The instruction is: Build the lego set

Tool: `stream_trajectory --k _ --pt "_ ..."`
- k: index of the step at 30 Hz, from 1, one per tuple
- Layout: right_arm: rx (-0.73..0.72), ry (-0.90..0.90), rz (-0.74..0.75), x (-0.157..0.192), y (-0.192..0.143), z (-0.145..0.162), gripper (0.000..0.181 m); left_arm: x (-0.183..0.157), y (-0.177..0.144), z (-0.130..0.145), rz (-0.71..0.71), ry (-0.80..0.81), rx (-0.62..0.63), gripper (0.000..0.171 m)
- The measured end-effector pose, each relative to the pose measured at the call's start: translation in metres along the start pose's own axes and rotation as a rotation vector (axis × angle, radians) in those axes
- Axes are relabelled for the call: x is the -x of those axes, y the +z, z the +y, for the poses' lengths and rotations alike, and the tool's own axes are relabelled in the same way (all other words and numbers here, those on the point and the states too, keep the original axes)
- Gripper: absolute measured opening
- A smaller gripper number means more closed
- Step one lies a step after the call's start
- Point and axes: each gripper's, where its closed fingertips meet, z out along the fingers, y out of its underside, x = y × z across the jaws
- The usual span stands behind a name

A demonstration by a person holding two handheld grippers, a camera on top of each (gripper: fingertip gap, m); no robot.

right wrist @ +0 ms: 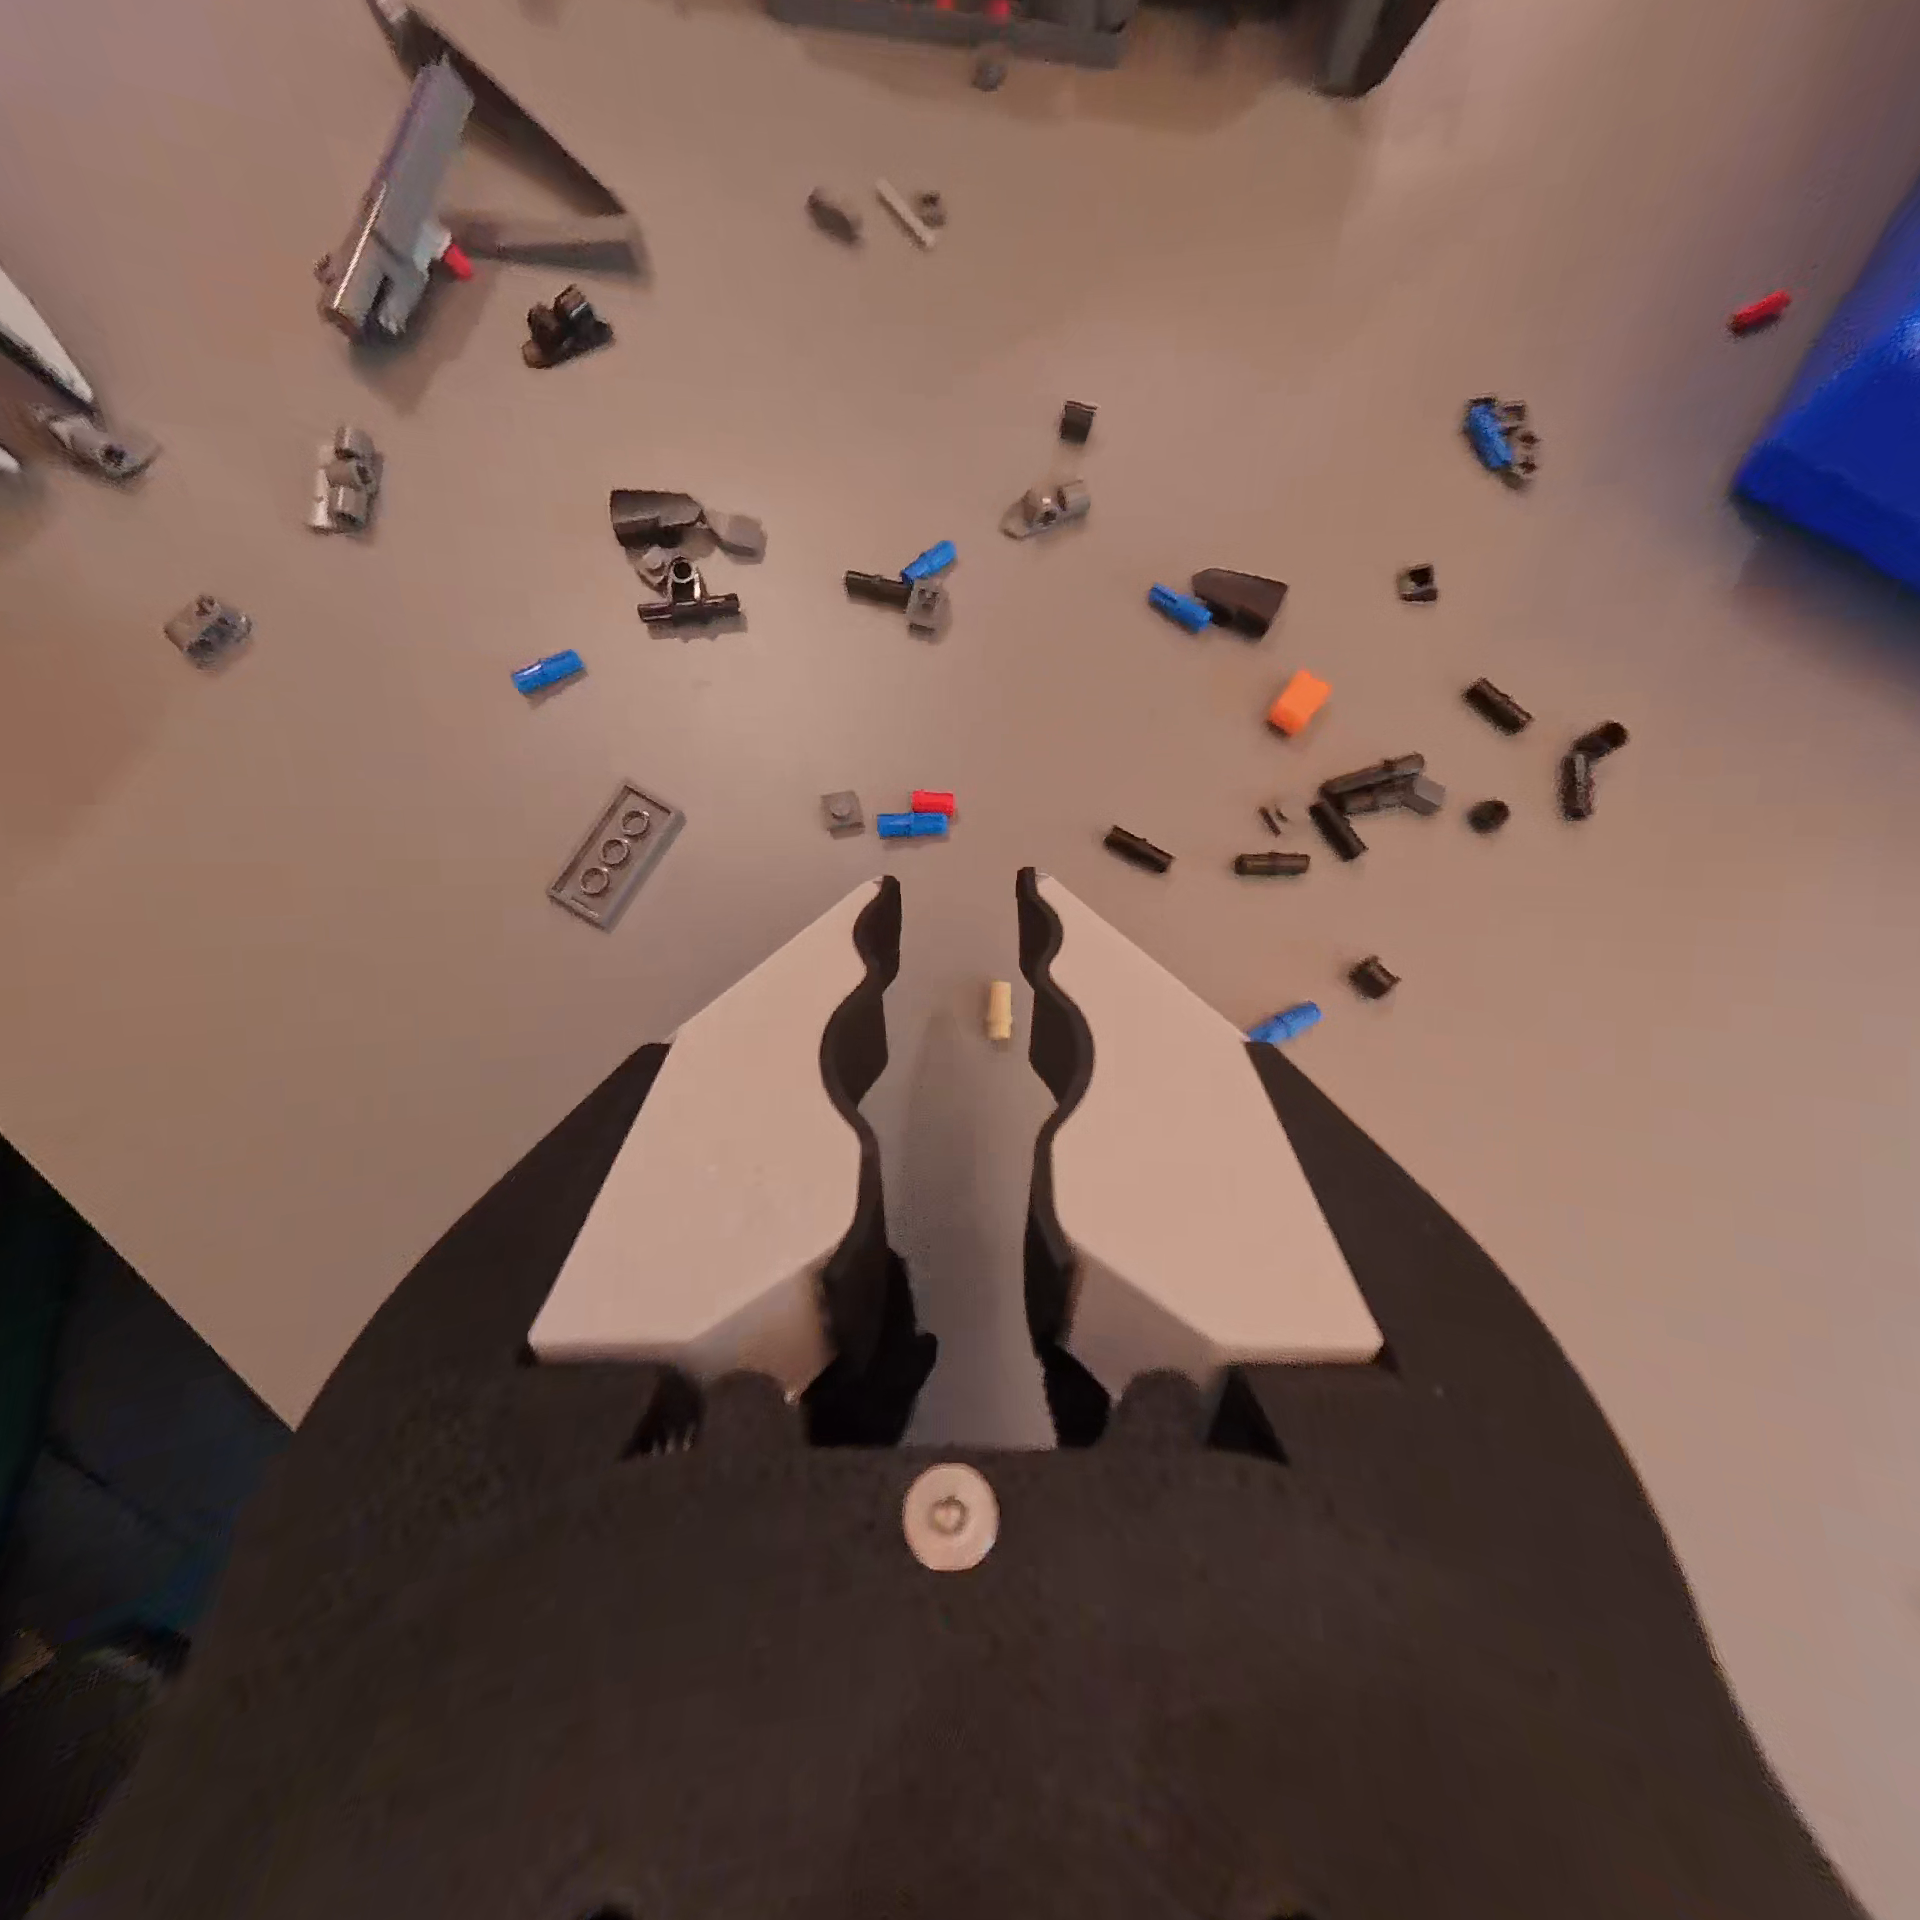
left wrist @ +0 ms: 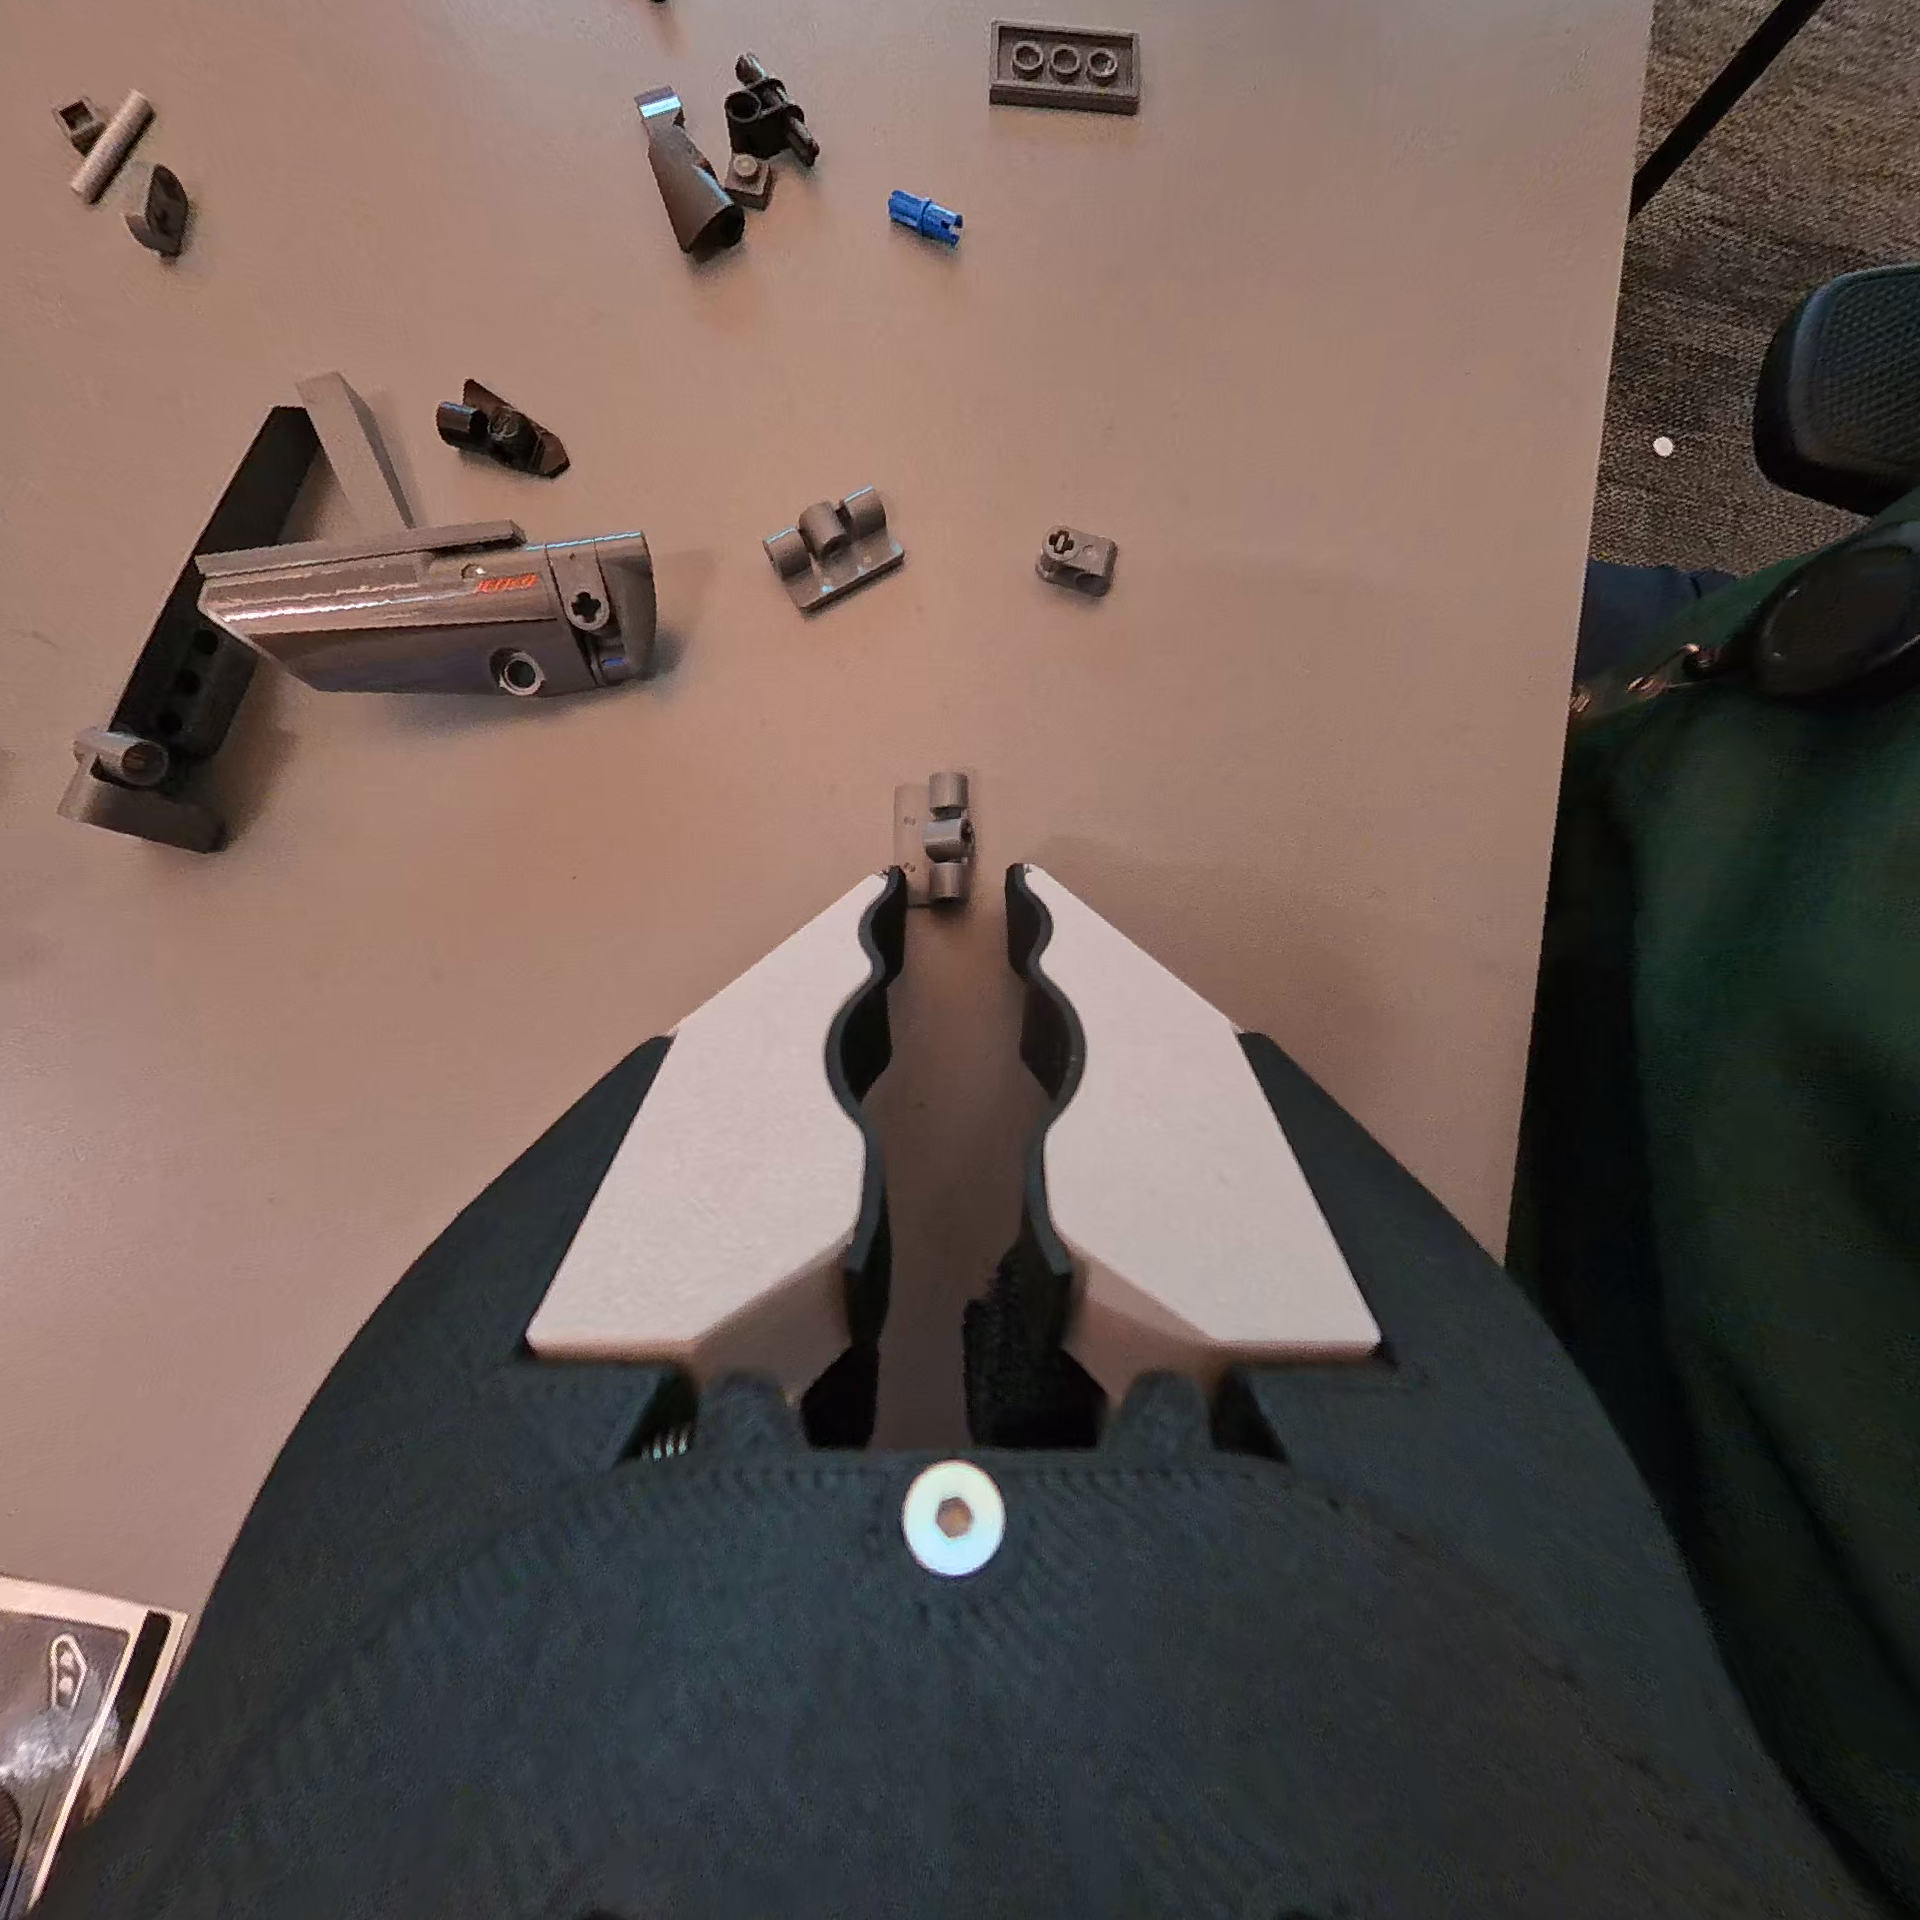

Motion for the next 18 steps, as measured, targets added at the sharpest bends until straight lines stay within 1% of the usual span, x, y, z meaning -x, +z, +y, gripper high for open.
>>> stream_trajectory --k 4,7,11,15,18 --pt "0.006 -0.006 -0.027 0.003 0.018 -0.005 0.019 0.0 -0.001 0.001 -0.003 -0.004 0.002 0.019" --pt "0.043 -0.011 -0.024 0.003 0.025 -0.003 0.018 0.0 -0.002 0.002 -0.009 -0.009 0.007 0.02" --pt "0.022 0.048 0.027 -0.015 0.009 0.001 0.019 0.001 -0.004 0.006 -0.011 -0.023 0.004 0.021" --pt "-0.01 0.129 0.132 -0.045 -0.017 0.007 0.019 0.003 -0.005 0.007 -0.008 -0.028 0.0 0.023" --pt "-0.036 0.153 0.146 -0.053 -0.027 0.009 0.019 0.004 -0.008 0.003 -0.014 -0.022 -0.02 0.026"
